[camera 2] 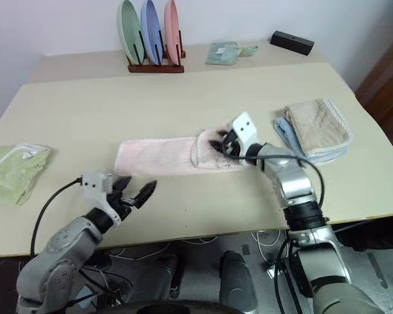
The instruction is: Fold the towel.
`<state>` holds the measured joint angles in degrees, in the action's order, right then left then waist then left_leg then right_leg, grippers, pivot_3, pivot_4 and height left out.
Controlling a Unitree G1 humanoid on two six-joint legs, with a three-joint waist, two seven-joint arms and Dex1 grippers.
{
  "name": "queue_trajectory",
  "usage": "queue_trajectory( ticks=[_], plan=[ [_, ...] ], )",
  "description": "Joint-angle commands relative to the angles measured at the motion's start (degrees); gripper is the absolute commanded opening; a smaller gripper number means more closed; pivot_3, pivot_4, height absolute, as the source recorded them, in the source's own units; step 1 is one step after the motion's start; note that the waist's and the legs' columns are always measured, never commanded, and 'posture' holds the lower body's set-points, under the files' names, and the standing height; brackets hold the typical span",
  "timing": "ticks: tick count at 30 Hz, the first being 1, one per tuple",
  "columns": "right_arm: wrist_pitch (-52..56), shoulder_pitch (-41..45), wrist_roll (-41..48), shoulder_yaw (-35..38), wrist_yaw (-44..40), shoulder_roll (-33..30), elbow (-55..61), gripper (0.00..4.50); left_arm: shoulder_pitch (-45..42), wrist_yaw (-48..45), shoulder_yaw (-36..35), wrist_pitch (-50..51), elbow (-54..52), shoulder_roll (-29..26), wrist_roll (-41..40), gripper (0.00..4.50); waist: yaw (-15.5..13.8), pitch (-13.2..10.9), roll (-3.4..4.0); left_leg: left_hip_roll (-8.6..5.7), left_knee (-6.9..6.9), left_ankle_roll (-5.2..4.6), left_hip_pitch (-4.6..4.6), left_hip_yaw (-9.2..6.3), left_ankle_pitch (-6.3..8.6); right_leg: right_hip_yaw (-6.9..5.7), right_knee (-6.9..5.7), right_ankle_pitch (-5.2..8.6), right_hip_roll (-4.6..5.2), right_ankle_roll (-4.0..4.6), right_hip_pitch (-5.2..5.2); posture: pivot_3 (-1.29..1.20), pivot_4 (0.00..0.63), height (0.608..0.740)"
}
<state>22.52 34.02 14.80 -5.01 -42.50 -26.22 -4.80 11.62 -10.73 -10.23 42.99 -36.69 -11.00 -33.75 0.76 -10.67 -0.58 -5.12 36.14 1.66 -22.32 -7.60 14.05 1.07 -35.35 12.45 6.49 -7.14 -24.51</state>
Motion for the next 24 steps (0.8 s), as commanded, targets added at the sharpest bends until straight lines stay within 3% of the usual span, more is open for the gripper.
queue_trajectory(
  ticks=[1,3,8,11,14,21,24],
  plan=[
    [-0.2,2.7,4.6,1.2,-5.6,-1.0,8.5,3.44,-0.1,7.1,-6.3,6.2,-1.8,3.7,-8.6,4.5,-0.1,0.0,-0.01,0.01,0.0,0.0,0.0,-0.03,0.0,-0.02,0.0,0.0,-0.01,0.0,0.0,0.0,0.15,0.74],
    [2.0,2.2,7.9,0.9,-8.3,-1.3,13.1,4.44,-2.1,11.5,-9.8,9.1,0.1,6.5,-14.7,4.5,-0.2,0.0,-0.06,0.01,0.0,0.0,0.01,-0.05,0.0,-0.04,0.01,0.0,-0.01,0.0,0.05,0.0,0.15,0.74],
    [4.8,-0.4,10.4,-0.5,-10.4,-2.1,19.4,4.44,-10.1,26.5,-17.8,9.6,7.7,12.7,-29.6,4.5,-1.1,0.1,-0.1,-0.02,0.14,0.01,0.02,-0.09,0.0,-0.04,0.02,0.0,0.01,0.0,0.14,0.0,0.15,0.74],
    [5.7,-2.5,9.9,-2.0,-10.0,-2.0,21.7,4.44,-16.1,30.4,-17.6,9.8,13.5,12.2,-31.7,4.5,-1.5,0.1,-0.09,-0.03,0.18,0.01,0.02,-0.05,0.0,-0.03,0.0,-0.01,0.01,0.0,0.15,0.0,0.15,0.74],
    [6.4,-3.8,9.7,-3.1,-9.8,-2.0,23.3,4.5,-19.5,32.1,-16.5,9.6,17.0,11.2,-32.1,3.63,-1.5,0.1,-0.09,-0.06,0.21,0.03,0.02,-0.01,-0.01,-0.04,0.0,-0.01,0.01,0.0,0.19,0.0,0.15,0.74],
    [7.1,-6.3,8.5,-4.6,-9.0,-2.7,24.8,4.5,-22.4,32.6,-16.4,7.4,20.2,9.7,-33.3,0.05,-1.6,0.1,-0.11,-0.09,0.21,0.03,0.01,-0.02,-0.01,-0.01,0.03,-0.02,0.03,-0.01,0.18,0.0,0.15,0.74],
    [7.7,-7.6,8.1,-4.5,-8.1,-3.2,25.3,4.5,-23.4,28.3,-18.5,2.3,17.2,7.3,-33.0,0.05,-1.5,0.0,-0.16,-0.08,0.19,0.03,0.0,-0.02,-0.01,-0.02,0.04,-0.02,0.02,-0.01,0.16,0.0,0.15,0.74]
  ],
)
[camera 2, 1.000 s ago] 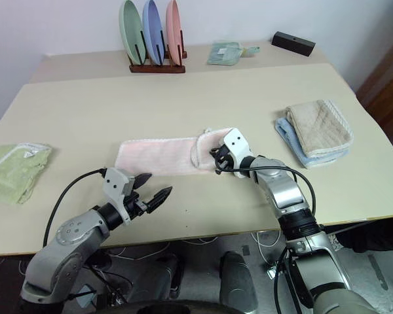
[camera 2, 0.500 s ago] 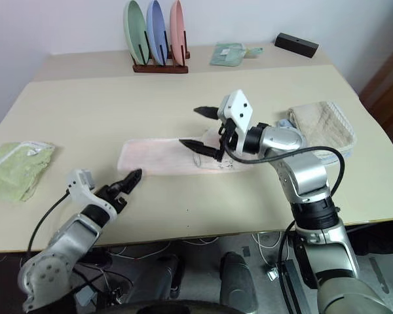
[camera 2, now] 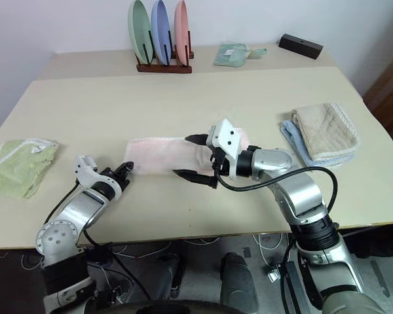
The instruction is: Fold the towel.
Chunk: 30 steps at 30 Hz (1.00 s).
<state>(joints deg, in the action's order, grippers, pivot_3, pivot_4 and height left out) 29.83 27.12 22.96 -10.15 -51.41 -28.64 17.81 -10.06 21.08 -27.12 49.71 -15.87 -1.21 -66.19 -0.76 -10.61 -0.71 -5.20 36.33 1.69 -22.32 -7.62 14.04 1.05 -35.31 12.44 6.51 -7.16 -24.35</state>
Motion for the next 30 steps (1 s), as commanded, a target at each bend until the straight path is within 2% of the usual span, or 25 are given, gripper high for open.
queue_trajectory(
  ticks=[1,4,7,11,13,16,19,22,27,30],
  plan=[
    [1.3,-1.2,0.0,0.9,1.6,-0.8,2.7,4.5,-1.8,-5.4,-2.9,-5.8,-5.2,-5.0,-0.2,0.05,0.0,0.0,-0.06,0.01,0.0,0.01,0.0,0.01,0.0,-0.01,0.0,0.0,-0.01,0.0,0.0,0.0,0.15,0.74],
    [2.2,-2.2,-0.3,1.4,2.7,-1.3,2.5,4.5,-1.3,-9.0,-4.2,-7.6,-7.7,-11.1,0.4,0.05,0.3,0.0,-0.07,0.04,-0.09,0.02,-0.01,0.02,-0.01,0.01,-0.02,-0.01,-0.05,0.02,-0.11,0.0,0.15,0.74],
    [1.7,-3.4,-1.5,1.6,3.6,-2.3,1.1,4.5,-0.7,-17.1,-2.5,-6.3,-10.4,-21.7,2.7,0.05,0.2,0.0,-0.08,0.04,-0.14,0.03,-0.01,0.05,-0.01,0.04,0.0,-0.01,-0.05,0.02,-0.14,0.0,0.15,0.74],
    [0.5,-3.8,-3.5,1.0,4.8,-2.2,-1.7,4.5,-1.7,-26.9,5.6,-4.9,-12.4,-31.0,7.3,0.05,-0.1,0.0,-0.1,0.02,-0.12,0.02,-0.02,0.18,-0.01,0.05,0.07,0.01,-0.04,0.05,-0.08,0.0,0.15,0.74],
    [-0.1,-3.9,-4.0,0.7,4.8,-2.0,-2.3,4.5,-3.3,-30.5,11.7,-4.8,-13.6,-33.3,10.6,0.05,-0.1,0.0,-0.1,0.0,-0.09,0.02,-0.02,0.18,-0.01,0.03,0.1,0.01,-0.03,0.06,0.0,0.0,0.15,0.74],
    [-0.3,-4.3,-4.5,0.6,5.0,-1.6,-2.8,4.5,-7.2,-34.5,21.0,-5.0,-14.2,-33.0,15.0,0.05,0.1,-0.1,-0.13,0.0,-0.11,0.01,-0.02,0.19,-0.01,0.03,0.1,0.01,-0.02,0.05,-0.01,0.0,0.15,0.74],
    [-0.2,-5.1,-4.9,0.7,5.7,-1.5,-2.8,4.5,-10.9,-36.8,30.8,-5.5,-12.7,-30.2,20.7,0.05,0.1,0.0,-0.13,0.01,-0.13,0.02,-0.02,0.2,-0.01,0.03,0.1,0.0,-0.04,0.03,-0.03,0.0,0.15,0.74],
    [0.0,-5.9,-4.9,1.0,6.2,-1.7,-2.2,4.5,-13.6,-39.1,39.9,-7.3,-8.2,-28.0,29.2,0.05,0.4,0.0,-0.12,0.0,-0.15,0.01,-0.02,0.22,0.0,0.04,0.11,-0.01,-0.03,0.02,-0.04,0.0,0.15,0.74],
    [0.3,-6.9,-5.1,1.6,7.5,-2.1,-1.4,4.5,-14.8,-42.3,44.6,-7.8,-3.7,-24.3,34.7,0.05,0.5,-0.1,-0.12,0.03,-0.18,0.01,-0.03,0.21,-0.01,0.04,0.09,-0.01,-0.05,0.01,-0.1,0.0,0.15,0.74],
    [0.0,-7.1,-5.3,1.6,7.9,-2.2,-1.6,4.5,-14.9,-43.7,44.4,-8.3,-2.3,-22.5,36.0,0.05,0.4,-0.1,-0.13,0.04,-0.15,0.0,-0.04,0.18,-0.01,0.04,0.1,-0.01,-0.04,0.0,-0.1,0.0,0.15,0.74]
  ],
)
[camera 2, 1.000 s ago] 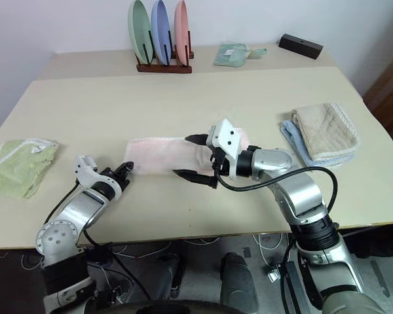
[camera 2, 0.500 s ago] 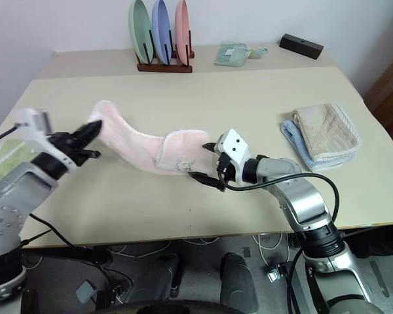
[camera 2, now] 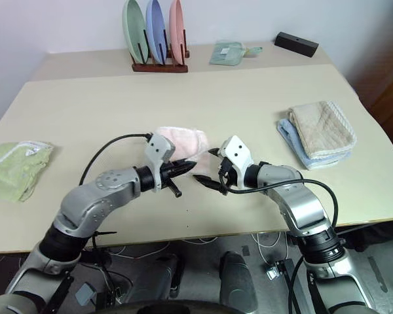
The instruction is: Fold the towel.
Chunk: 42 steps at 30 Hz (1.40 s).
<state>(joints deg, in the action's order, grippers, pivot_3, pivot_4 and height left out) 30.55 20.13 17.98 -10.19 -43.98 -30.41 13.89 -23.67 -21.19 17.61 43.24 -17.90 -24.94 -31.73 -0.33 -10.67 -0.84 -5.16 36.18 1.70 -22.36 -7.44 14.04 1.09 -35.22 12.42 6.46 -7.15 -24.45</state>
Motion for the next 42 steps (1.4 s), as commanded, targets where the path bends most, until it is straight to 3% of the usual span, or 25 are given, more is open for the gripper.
queue_trajectory(
  ticks=[1,3,6,10,16,19,23,25,30,35,42],
  plan=[
    [-0.7,-0.2,-0.3,1.6,0.6,-0.5,2.4,4.5,-1.2,-1.8,-0.7,-1.6,-0.1,1.8,1.7,0.05,-0.1,0.0,0.0,0.0,0.0,0.0,0.0,-0.01,0.0,0.0,0.0,0.0,0.01,0.0,0.0,0.0,0.15,0.74],
    [-0.8,-0.2,-0.4,1.5,0.7,-0.4,2.4,4.5,-1.0,-2.8,-1.4,-1.1,-0.3,2.5,1.6,0.05,-0.2,0.0,0.0,0.0,0.01,0.0,0.0,-0.02,0.0,0.0,0.0,0.0,0.01,0.0,0.0,0.0,0.15,0.74],
    [-0.8,0.2,-0.6,1.5,0.8,-0.3,1.8,4.5,0.1,-4.0,-3.2,0.2,-2.3,2.9,0.1,0.9,-0.2,0.0,0.0,0.0,0.01,0.0,0.0,-0.07,0.0,0.0,0.0,0.0,0.01,-0.01,0.0,0.0,0.15,0.74],
    [-1.3,1.0,-1.2,1.9,0.7,-0.6,0.6,4.5,2.5,-5.0,-8.5,3.4,-7.2,1.9,-4.3,2.84,0.0,0.0,0.0,0.01,-0.01,0.0,0.0,-0.14,0.0,0.0,-0.01,0.0,0.01,-0.01,-0.01,0.0,0.15,0.74],
    [-2.6,2.8,-1.7,3.8,0.2,-1.8,-2.0,4.5,12.0,-8.9,-22.2,7.3,-15.7,-5.8,-14.0,2.84,0.9,0.0,0.03,0.04,-0.05,0.0,0.02,-0.17,0.0,-0.01,-0.05,0.0,0.01,-0.01,-0.04,0.0,0.15,0.74],
    [-2.6,4.2,-1.8,4.7,0.3,-2.0,-3.7,3.18,13.5,-8.3,-27.3,7.8,-16.8,-7.2,-17.8,2.06,0.8,0.0,0.02,0.03,-0.01,0.0,0.0,-0.18,0.0,-0.01,-0.04,0.01,0.01,0.0,-0.03,0.0,0.15,0.74],
    [-4.1,7.8,-2.1,4.8,-0.3,-1.7,-5.4,1.1,11.0,-4.9,-32.5,6.1,-13.7,-6.8,-18.3,0.06,0.8,0.0,0.02,0.02,0.01,0.0,0.0,-0.18,0.0,-0.01,-0.03,0.01,0.02,0.0,0.0,0.0,0.15,0.74],
    [-4.3,9.5,-2.0,4.3,-0.3,-0.7,-5.8,0.06,8.9,-2.7,-32.7,5.4,-11.2,-5.7,-17.0,0.0,0.8,0.0,0.01,0.01,0.01,0.0,0.0,-0.18,0.0,-0.03,-0.03,0.01,0.02,0.0,0.0,0.0,0.15,0.74],
    [-3.6,16.8,-3.4,0.7,3.0,7.2,-10.8,0.06,1.9,1.0,-23.2,-0.2,-1.0,-3.5,-3.8,0.0,1.1,0.0,0.02,-0.02,-0.01,0.02,0.02,-0.15,-0.01,-0.02,-0.04,-0.01,0.0,0.0,-0.01,0.0,0.15,0.74],
    [-1.3,19.2,-6.5,-0.9,8.1,14.2,-21.9,0.06,1.3,-1.7,-14.3,-4.6,7.2,-0.1,4.0,0.0,1.0,0.0,0.01,-0.05,-0.04,0.28,0.02,-0.16,-0.16,0.0,-0.07,-0.06,0.0,-0.05,-0.05,0.0,0.15,0.74],
    [-3.6,14.3,-11.4,-5.1,7.7,15.2,-27.7,0.06,3.1,-3.1,-9.6,-9.2,15.1,2.0,11.6,0.0,1.1,0.1,0.09,-0.07,-0.05,0.16,-0.01,-0.17,-0.09,0.01,-0.11,-0.07,0.03,-0.06,-0.11,0.0,0.15,0.74]
  ],
)
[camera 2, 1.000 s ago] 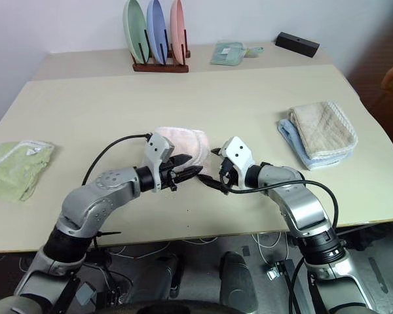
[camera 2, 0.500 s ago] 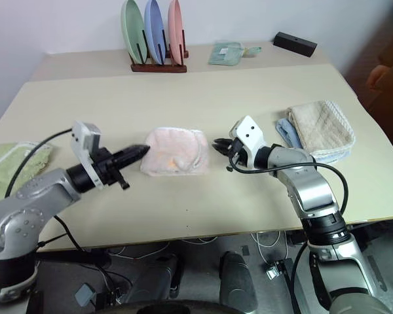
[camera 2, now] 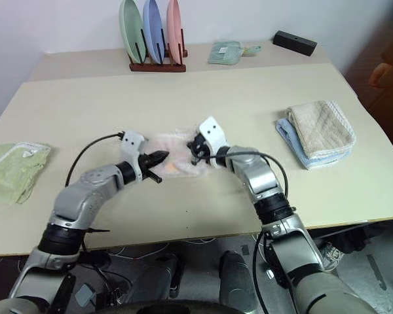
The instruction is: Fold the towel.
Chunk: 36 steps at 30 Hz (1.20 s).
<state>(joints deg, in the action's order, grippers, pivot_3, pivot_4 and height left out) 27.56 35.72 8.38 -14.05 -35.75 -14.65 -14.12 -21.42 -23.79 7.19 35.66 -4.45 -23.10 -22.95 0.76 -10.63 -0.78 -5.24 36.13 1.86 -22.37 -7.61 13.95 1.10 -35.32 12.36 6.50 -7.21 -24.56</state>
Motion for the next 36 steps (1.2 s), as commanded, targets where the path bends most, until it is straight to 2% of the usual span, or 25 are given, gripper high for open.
queue_trajectory(
  ticks=[1,7,10,11,12,14,17,20,24,30,33,36],
  plan=[
    [-0.6,-1.7,-1.8,-1.2,-0.6,-0.5,0.6,0.06,1.1,-0.6,0.8,-1.9,1.8,0.4,3.3,0.0,0.0,0.1,0.03,0.0,0.0,-0.1,0.06,0.01,0.06,0.01,-0.02,0.0,0.0,0.0,0.04,0.0,0.15,0.74],
    [-4.2,-2.0,-2.4,2.1,0.2,-2.3,4.8,0.06,4.7,-1.3,-2.8,-4.5,-2.1,1.4,2.3,0.0,0.1,0.1,0.03,0.02,0.01,-0.11,0.13,-0.01,0.06,0.01,-0.04,0.0,-0.03,0.0,0.12,0.0,0.15,0.74],
    [-2.6,-2.1,1.8,5.3,-3.4,-4.5,10.7,0.88,6.3,-1.2,-8.4,-3.1,-7.1,1.7,-2.2,0.0,0.0,0.1,0.03,0.05,0.0,-0.11,0.09,-0.03,0.06,0.0,-0.04,0.0,-0.02,0.0,0.06,0.0,0.15,0.74],
    [-2.3,-2.5,3.0,5.8,-5.0,-5.8,13.5,1.29,6.7,-0.8,-10.6,-1.8,-8.8,1.6,-4.0,0.0,0.0,0.0,0.02,0.06,0.01,-0.11,0.05,-0.03,0.06,0.0,-0.04,0.0,-0.02,0.0,0.03,0.0,0.15,0.74],
    [-1.6,-3.1,4.5,6.3,-7.2,-7.4,16.8,1.82,7.2,0.0,-13.2,-0.2,-10.4,1.5,-5.9,0.52,0.0,0.0,0.02,0.06,0.02,-0.11,0.02,-0.04,0.06,0.0,-0.04,0.0,-0.02,0.0,0.02,0.0,0.15,0.74],
    [0.3,-4.6,7.6,6.9,-11.2,-10.7,23.0,2.88,8.0,2.0,-18.0,3.0,-12.5,1.5,-9.5,1.29,0.0,0.0,0.02,0.06,0.01,-0.11,0.01,-0.06,0.07,-0.01,-0.03,0.0,-0.02,0.0,0.01,0.0,0.15,0.74],
    [3.3,-6.8,10.6,6.7,-15.5,-15.4,30.3,4.43,9.3,5.0,-23.3,9.0,-13.8,2.3,-14.8,2.85,0.0,0.0,0.02,0.08,0.01,-0.13,0.02,-0.07,0.08,-0.02,-0.02,0.01,-0.02,-0.02,0.03,0.0,0.15,0.74],
    [3.9,-8.7,11.4,5.6,-17.4,-18.1,34.6,4.5,9.8,7.4,-24.9,15.2,-13.6,3.1,-18.6,4.43,-0.1,0.0,0.01,0.07,0.03,-0.14,0.03,-0.05,0.08,-0.02,-0.02,0.01,-0.02,-0.02,0.05,0.0,0.15,0.74],
    [2.8,-10.3,10.9,3.8,-17.9,-18.4,36.2,4.5,7.8,9.5,-24.9,21.4,-10.0,6.5,-22.8,4.48,-0.3,0.0,-0.03,0.06,0.09,-0.14,0.02,-0.06,0.08,-0.05,-0.02,0.01,-0.01,-0.02,0.1,0.0,0.15,0.74],
    [0.4,-11.4,8.9,1.7,-17.0,-18.1,36.0,4.5,2.5,12.2,-23.1,26.0,-4.2,12.7,-24.6,4.48,-1.4,0.0,-0.05,0.03,0.14,-0.13,0.03,-0.05,0.08,-0.06,0.0,0.0,0.02,-0.03,0.15,0.0,0.15,0.74],
    [-0.2,-11.8,7.1,1.4,-16.0,-18.6,35.7,4.5,0.5,13.7,-22.4,27.5,-3.4,16.7,-25.8,3.6,-1.7,0.0,-0.07,-0.02,0.2,-0.13,0.02,-0.04,0.08,-0.09,0.01,-0.01,0.04,-0.06,0.22,0.0,0.15,0.74],
    [-0.3,-11.9,6.3,1.7,-15.1,-18.6,35.2,4.5,0.4,14.5,-21.6,28.2,-4.1,18.7,-25.5,2.16,-1.5,0.0,-0.08,-0.03,0.21,-0.14,0.0,-0.05,0.08,-0.07,0.07,-0.04,0.07,-0.11,0.22,0.0,0.15,0.74]
  ],
)
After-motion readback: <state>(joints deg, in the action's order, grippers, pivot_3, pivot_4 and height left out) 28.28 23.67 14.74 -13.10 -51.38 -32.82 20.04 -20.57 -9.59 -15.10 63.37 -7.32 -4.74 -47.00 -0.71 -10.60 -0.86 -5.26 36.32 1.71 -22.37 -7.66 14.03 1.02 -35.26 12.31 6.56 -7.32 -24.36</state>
